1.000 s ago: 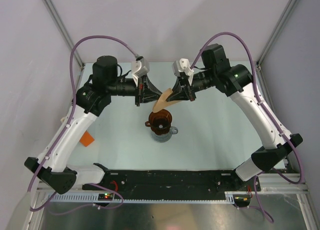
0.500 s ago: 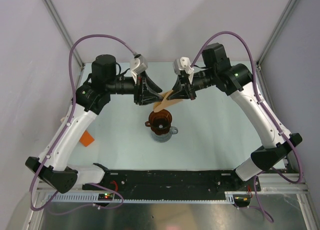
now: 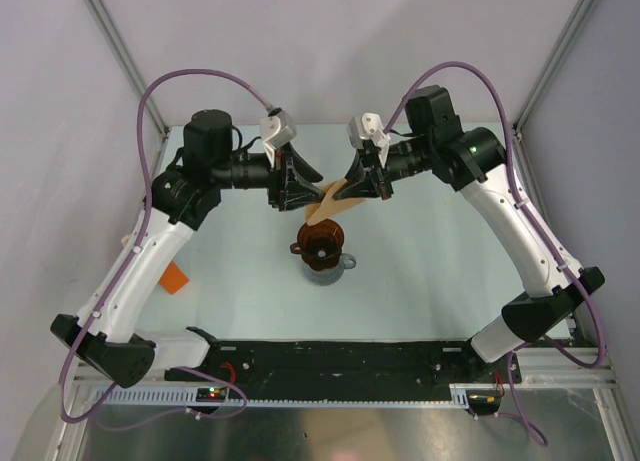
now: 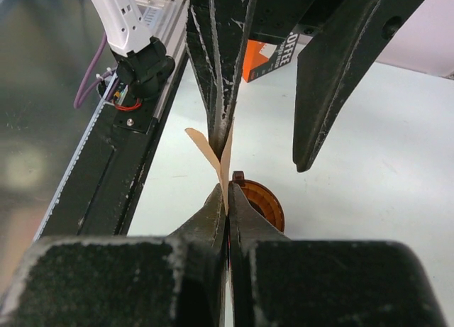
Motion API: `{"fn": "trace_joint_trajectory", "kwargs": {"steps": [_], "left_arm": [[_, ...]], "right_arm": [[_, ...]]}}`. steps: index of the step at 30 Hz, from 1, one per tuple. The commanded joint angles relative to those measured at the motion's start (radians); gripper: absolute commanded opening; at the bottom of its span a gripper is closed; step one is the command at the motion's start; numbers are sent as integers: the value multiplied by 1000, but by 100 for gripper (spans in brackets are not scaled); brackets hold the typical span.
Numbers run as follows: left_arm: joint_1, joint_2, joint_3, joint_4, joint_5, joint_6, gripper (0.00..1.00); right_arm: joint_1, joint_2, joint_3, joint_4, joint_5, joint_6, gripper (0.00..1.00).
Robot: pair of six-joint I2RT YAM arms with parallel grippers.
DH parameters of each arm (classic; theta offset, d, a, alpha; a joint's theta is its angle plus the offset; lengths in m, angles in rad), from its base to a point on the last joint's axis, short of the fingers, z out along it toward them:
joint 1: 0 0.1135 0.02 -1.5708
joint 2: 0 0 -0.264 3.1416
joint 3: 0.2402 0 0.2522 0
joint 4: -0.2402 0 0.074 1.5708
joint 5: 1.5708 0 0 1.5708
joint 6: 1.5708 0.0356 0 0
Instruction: Place the coffee filter in the dripper
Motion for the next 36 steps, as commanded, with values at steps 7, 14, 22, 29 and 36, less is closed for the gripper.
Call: {"fn": "trace_joint_trajectory", "kwargs": {"steps": [7,14,22,29,36], "left_arm": [[3,-46,-63,4,16,88,59],[3,-44,-93,3,6,135,59],[6,-48,-125,11,-7,175,60],[1,-34,-80,25,6,153,58],[-24,-13,-8,45,-10,108,57]], "right_arm": [[-21,-22,31,83,-79,77,0],[-30,-36,23,153,-127,154,0],[-48,-55,-17,229,-145,239,0],[-38,-47,-23,209,-133,231,0],[-16,-39,-23,192,-106,201,0]]}}
